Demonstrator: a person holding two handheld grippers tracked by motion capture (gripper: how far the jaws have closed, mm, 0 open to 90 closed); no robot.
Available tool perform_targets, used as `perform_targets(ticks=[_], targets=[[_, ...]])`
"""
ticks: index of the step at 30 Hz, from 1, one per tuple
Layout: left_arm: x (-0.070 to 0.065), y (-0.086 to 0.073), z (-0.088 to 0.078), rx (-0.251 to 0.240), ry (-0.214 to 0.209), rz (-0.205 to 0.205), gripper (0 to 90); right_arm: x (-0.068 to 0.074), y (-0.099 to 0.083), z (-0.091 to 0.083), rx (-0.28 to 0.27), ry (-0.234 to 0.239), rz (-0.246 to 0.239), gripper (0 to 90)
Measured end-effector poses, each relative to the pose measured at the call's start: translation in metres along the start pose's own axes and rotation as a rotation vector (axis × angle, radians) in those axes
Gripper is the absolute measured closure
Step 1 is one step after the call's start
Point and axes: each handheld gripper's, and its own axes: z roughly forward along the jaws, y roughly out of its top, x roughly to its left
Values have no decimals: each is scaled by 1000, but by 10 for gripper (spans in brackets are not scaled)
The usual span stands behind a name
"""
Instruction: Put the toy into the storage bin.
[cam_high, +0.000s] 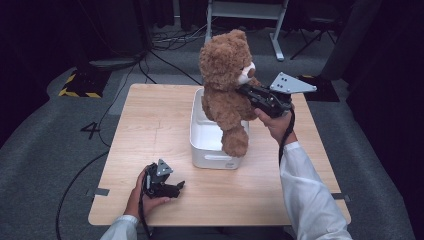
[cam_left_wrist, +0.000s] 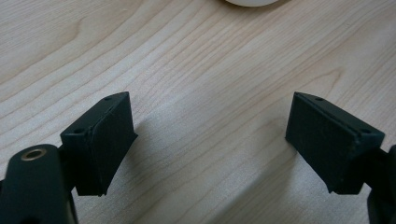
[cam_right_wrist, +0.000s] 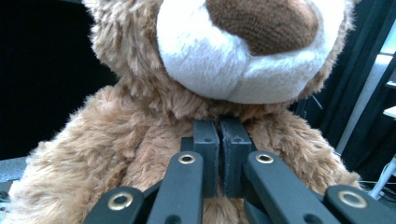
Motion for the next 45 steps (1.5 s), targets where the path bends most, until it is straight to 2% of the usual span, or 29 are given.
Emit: perform_targets(ticks=[20, 32, 45], targets=[[0, 0, 0, 0, 0, 0, 158, -2, 3, 31, 19, 19, -1, 874], [0, 0, 0, 0, 1, 0, 159, -1, -14, 47, 51, 35, 19, 873], [0, 0, 0, -1, 0, 1, 161, -7, -48, 52, 104, 46, 52, 870]])
